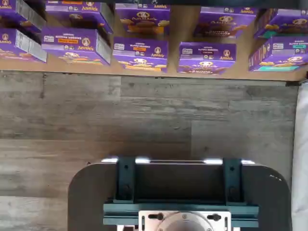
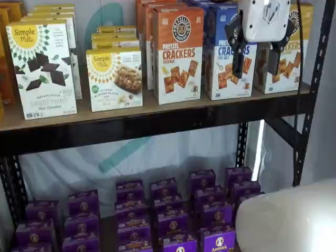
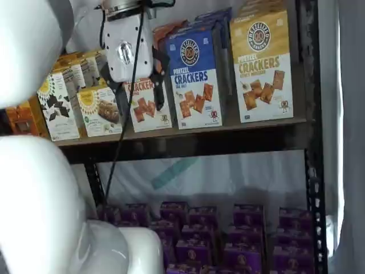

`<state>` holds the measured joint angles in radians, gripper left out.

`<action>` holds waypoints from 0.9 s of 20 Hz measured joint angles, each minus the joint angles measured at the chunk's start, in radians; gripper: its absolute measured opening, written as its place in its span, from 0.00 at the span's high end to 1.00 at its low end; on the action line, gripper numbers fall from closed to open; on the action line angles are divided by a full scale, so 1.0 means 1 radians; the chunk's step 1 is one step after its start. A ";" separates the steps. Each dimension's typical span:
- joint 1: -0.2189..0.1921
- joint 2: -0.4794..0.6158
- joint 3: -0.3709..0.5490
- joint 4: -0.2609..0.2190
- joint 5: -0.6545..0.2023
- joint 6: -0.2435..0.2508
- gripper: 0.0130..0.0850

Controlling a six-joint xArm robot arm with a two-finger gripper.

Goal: Retrieve the yellow and white box located on the top shelf, the sixth one from the left

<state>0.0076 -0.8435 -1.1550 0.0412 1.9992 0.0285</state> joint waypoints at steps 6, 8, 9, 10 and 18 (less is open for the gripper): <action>-0.019 0.005 -0.004 0.015 0.004 -0.013 0.00; -0.019 0.004 -0.002 0.005 -0.004 -0.017 0.00; -0.019 0.001 0.003 -0.005 -0.018 -0.021 0.00; -0.017 -0.003 0.010 -0.021 -0.038 -0.025 0.00; -0.117 0.017 0.050 -0.106 -0.227 -0.140 0.00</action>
<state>-0.1097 -0.8260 -1.1053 -0.0648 1.7726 -0.1114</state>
